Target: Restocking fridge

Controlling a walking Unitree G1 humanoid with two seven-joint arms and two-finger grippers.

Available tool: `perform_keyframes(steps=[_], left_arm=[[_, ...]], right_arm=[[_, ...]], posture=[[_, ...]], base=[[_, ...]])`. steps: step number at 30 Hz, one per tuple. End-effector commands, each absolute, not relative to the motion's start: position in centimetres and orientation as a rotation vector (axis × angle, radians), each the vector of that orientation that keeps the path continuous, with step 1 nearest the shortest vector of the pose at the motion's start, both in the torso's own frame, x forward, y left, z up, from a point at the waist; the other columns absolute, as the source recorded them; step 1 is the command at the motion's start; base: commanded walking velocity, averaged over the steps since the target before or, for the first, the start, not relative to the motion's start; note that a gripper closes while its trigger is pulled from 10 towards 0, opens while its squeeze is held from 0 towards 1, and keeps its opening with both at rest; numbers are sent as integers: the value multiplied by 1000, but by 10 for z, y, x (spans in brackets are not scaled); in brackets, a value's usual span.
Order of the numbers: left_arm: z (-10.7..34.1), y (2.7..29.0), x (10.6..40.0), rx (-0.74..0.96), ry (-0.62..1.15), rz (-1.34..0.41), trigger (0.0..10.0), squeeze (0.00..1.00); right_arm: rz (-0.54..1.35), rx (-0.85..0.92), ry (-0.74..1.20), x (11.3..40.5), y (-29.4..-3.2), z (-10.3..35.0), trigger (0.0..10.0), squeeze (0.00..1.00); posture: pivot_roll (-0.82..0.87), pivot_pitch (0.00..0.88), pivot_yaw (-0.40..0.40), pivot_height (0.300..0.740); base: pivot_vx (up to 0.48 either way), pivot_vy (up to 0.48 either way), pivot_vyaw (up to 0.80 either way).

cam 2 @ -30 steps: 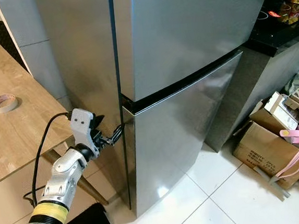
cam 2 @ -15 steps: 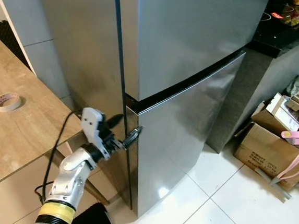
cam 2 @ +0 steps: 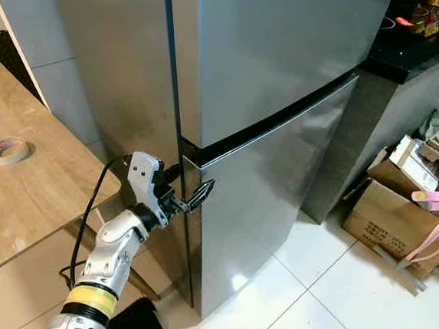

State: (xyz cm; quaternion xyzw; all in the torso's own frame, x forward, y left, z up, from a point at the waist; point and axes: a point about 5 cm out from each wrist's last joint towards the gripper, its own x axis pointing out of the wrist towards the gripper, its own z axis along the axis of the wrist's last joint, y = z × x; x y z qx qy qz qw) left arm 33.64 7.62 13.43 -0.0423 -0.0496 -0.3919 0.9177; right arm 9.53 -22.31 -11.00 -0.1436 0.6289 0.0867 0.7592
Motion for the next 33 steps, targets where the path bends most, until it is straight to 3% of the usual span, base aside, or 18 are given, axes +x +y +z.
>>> perform_keyframes(steps=[1, 2, 3, 4, 10, 13, 33], left_arm=[[137, 64, 337, -95, -100, -837, 10000, 1000], [137, 60, 334, -97, -103, -876, 10000, 788], [137, 60, 334, -97, -103, -876, 10000, 788], [138, 56, 331, -100, -103, -915, 10000, 0], [137, 46, 321, -113, -103, -1023, 10000, 0], [135, 32, 303, -135, -98, -1198, 10000, 0], [146, 7, 276, -238, -126, -1395, 10000, 0]], right_arm=[[173, -313, 1374, 93, -226, -110, 10000, 0], [172, -312, 1374, 93, -226, -110, 10000, 0], [172, -312, 1374, 93, -226, -110, 10000, 0], [171, -312, 1374, 93, -226, -110, 10000, 0], [170, -310, 1375, 93, -225, -110, 10000, 0], [169, -308, 1375, 92, -225, -110, 10000, 0], [163, -305, 1372, 92, -225, -110, 10000, 0]], posture=[[22, 36, -65, 740], [22, 36, -65, 740], [22, 36, -65, 740], [20, 37, -64, 740], [20, 37, -64, 740], [20, 37, -64, 740], [19, 30, -60, 740]], base=[[0, 0, 0], [0, 0, 0], [0, 0, 0], [0, 0, 0], [0, 0, 0], [0, 0, 0], [0, 0, 0]])
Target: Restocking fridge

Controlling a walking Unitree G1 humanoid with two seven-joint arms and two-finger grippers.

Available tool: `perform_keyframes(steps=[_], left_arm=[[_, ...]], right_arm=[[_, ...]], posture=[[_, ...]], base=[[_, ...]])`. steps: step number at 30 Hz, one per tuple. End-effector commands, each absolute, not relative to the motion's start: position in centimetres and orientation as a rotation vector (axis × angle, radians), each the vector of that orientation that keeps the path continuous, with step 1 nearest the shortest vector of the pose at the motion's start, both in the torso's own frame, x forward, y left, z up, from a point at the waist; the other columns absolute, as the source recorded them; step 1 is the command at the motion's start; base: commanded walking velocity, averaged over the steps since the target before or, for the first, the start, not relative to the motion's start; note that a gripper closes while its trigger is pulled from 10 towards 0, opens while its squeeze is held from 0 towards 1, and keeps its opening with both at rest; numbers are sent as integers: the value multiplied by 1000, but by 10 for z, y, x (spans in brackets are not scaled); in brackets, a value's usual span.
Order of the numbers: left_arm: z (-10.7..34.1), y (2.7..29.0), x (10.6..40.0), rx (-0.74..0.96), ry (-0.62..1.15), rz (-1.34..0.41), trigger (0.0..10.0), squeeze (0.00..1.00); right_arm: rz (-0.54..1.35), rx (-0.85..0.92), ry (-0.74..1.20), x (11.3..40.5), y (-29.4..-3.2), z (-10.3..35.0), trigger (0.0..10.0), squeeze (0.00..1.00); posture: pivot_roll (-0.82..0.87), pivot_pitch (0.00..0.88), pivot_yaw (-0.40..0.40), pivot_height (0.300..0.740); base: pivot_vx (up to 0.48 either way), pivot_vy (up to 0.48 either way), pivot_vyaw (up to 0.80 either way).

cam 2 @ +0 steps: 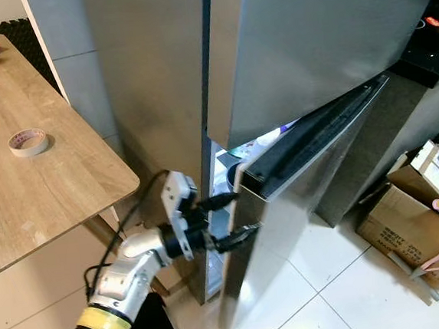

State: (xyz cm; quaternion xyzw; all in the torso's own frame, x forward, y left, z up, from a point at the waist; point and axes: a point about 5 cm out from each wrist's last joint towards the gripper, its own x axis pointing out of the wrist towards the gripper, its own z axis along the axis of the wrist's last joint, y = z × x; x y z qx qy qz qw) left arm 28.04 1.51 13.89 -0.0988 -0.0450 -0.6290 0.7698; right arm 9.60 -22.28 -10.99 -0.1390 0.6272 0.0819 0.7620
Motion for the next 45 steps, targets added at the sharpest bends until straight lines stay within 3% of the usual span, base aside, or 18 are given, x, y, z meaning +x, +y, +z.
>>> perform_keyframes(steps=[1, 9, 17, 31, 32, 35, 37, 39, 45], left_arm=[[150, 3, 272, -265, -136, -1420, 10000, 0], [161, -3, 251, -385, -132, -1573, 10000, 0], [144, 13, 260, -342, -64, -1495, 10000, 0], [85, 78, 282, -225, 147, -1079, 10000, 0], [72, 93, 287, -212, 184, -970, 10000, 0], [61, 110, 290, -220, 214, -857, 10000, 0], [55, 118, 290, -217, 235, -803, 10000, 0], [36, 145, 288, -231, 303, -648, 10000, 0], [7, 178, 274, -272, 420, -441, 10000, 0]], right_arm=[[163, -304, 1372, 92, -225, -110, 10000, 0], [165, -298, 1374, 93, -225, -110, 10000, 0], [164, -293, 1368, 93, -224, -110, 10000, 0], [170, -316, 1341, 96, -226, -109, 10000, 0], [169, -325, 1330, 97, -226, -109, 10000, 0], [168, -338, 1328, 97, -228, -109, 10000, 0], [167, -342, 1328, 97, -228, -109, 10000, 0], [166, -346, 1330, 97, -228, -108, 10000, 0], [165, -348, 1336, 97, -229, -108, 10000, 0]], posture=[[19, 30, -60, 740], [22, 34, -60, 740], [22, 34, -60, 740], [25, 36, -66, 740], [21, 36, -67, 740], [23, 35, -68, 740], [24, 35, -69, 740], [24, 35, -69, 740], [28, 36, -71, 740]], base=[[0, 0, 0], [0, 0, 0], [0, 0, 0], [0, 0, 0], [0, 0, 0], [0, 0, 0], [0, 0, 0], [0, 0, 0], [0, 0, 0]])
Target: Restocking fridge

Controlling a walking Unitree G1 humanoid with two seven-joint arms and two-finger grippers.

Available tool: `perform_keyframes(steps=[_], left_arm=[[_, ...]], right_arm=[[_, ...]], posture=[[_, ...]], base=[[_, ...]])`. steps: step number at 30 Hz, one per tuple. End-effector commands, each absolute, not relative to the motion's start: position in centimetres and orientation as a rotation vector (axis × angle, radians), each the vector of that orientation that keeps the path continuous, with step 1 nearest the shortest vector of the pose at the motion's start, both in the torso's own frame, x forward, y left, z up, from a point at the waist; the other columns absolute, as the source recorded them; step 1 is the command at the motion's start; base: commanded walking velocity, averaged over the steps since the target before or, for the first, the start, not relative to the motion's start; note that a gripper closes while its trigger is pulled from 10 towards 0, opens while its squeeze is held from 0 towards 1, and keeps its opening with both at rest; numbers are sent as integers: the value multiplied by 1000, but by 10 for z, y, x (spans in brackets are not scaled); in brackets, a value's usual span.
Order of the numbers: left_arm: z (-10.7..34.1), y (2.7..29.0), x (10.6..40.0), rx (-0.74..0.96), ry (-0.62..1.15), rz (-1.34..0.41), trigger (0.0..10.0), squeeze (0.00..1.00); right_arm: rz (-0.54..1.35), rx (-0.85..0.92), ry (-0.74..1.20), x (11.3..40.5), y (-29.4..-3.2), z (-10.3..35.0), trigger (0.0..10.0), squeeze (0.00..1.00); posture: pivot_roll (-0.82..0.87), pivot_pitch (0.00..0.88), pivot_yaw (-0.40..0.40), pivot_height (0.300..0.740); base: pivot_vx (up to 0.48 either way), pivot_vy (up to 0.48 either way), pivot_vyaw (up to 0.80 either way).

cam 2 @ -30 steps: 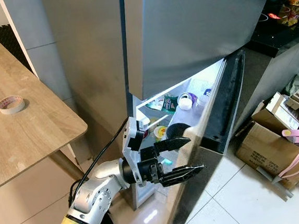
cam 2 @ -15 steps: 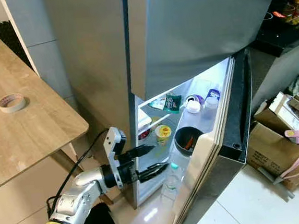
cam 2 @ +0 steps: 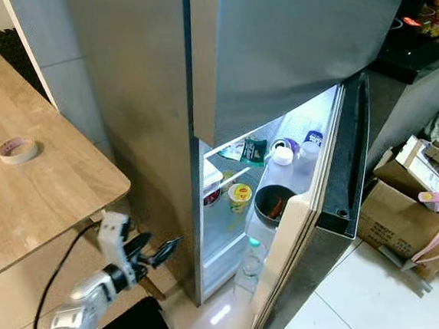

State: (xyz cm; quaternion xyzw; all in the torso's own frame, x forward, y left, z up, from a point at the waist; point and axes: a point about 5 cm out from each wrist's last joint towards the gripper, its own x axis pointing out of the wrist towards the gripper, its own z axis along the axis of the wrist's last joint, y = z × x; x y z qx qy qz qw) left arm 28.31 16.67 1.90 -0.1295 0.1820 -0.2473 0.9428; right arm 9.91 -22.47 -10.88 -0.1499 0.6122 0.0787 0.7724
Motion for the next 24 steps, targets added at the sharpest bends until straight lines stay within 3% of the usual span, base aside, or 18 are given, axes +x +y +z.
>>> perform_keyframes(steps=[1, 3, 6, 10, 14, 15, 24], left_arm=[[-3, 186, 267, -288, 459, -383, 10000, 0], [-27, 198, 245, -329, 561, -272, 10000, 0], [-34, 200, 237, -337, 593, -244, 10000, 0], [-65, 206, 195, -348, 772, -115, 10000, 0], [-76, 206, 179, -345, 843, -85, 10000, 0], [-87, 208, 158, -334, 925, -43, 10000, 0], [-102, 209, 120, -328, 1066, 13, 10000, 0]], right_arm=[[165, -348, 1337, 97, -229, -108, 10000, 0], [164, -347, 1340, 97, -229, -109, 10000, 0], [162, -346, 1340, 97, -229, -109, 10000, 0], [161, -348, 1341, 97, -229, -109, 10000, 0], [161, -349, 1340, 97, -229, -109, 10000, 0], [161, -350, 1340, 97, -228, -109, 10000, 0], [162, -353, 1342, 96, -228, -109, 10000, 0]], posture=[[28, 36, -71, 740], [28, 35, -70, 740], [28, 35, -70, 740], [25, 35, -71, 740], [23, 34, -70, 740], [23, 29, -69, 740], [24, 20, -68, 740]], base=[[0, 0, 0], [0, 0, 0], [0, 0, 0], [0, 0, 0], [0, 0, 0], [-240, 0, 0], [-287, 0, 0]])
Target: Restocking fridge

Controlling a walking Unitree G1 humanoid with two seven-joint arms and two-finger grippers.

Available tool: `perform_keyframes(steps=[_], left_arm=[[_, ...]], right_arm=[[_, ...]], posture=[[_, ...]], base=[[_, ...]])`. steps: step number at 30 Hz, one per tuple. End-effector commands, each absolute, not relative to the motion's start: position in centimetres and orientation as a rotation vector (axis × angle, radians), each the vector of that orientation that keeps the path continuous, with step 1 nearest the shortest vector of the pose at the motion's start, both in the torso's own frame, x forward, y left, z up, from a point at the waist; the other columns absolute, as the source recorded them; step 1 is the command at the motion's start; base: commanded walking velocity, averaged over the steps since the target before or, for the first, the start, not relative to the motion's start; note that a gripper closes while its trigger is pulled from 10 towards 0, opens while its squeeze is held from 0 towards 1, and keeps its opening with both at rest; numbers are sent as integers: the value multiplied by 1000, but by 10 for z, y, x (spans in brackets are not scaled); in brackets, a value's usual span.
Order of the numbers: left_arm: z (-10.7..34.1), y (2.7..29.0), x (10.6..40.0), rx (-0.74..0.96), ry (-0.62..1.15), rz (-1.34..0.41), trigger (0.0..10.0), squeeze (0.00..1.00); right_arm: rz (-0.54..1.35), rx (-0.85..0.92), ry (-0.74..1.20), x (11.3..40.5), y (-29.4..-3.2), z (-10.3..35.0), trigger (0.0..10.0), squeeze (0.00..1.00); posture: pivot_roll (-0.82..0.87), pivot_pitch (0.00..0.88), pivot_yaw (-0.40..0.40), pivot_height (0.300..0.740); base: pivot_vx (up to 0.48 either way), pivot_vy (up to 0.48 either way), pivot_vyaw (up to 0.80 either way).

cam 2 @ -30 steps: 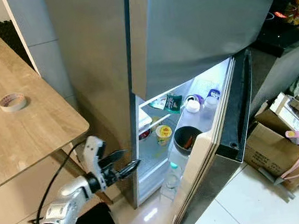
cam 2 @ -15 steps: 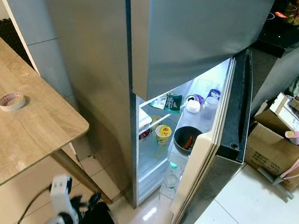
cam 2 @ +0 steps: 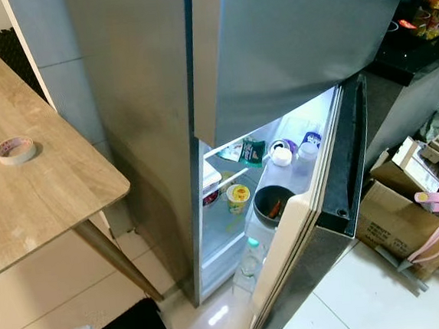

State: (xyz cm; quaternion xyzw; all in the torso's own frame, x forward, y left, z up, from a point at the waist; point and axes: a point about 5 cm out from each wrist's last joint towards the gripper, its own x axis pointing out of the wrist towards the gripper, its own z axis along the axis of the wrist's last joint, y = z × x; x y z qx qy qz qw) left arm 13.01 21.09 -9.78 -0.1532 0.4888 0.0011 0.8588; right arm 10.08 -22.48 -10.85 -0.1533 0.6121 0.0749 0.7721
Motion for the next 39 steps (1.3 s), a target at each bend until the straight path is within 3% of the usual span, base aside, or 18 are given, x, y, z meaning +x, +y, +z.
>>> perform_keyframes(steps=[1, 11, 20, 27, 34, 39], left_arm=[[-102, 212, 117, -323, 1075, 19, 10000, 0], [-101, 232, 107, -291, 1101, 52, 10000, 0], [-101, 234, 106, -287, 1105, 56, 10000, 0], [-100, 234, 109, -259, 1097, 26, 10000, 0], [-97, 222, 129, -273, 1044, 15, 10000, 0], [-90, 205, 155, -307, 949, -23, 10000, 0]], right_arm=[[163, -354, 1342, 96, -228, -109, 10000, 0], [167, -357, 1340, 97, -228, -109, 10000, 0], [165, -351, 1344, 96, -228, -109, 10000, 0], [162, -343, 1349, 95, -228, -109, 10000, 0], [159, -339, 1347, 95, -227, -109, 10000, 0], [160, -339, 1348, 95, -227, -109, 10000, 0]], posture=[[27, 12, -71, 740], [29, 11, -74, 740], [22, 16, -70, 740], [18, 21, -68, 740], [18, 21, -68, 740], [18, 21, -68, 740]], base=[[-356, 0, 0], [-368, 0, 0], [-350, 0, 0], [0, 0, 0], [0, -469, 0], [0, 0, 0]])
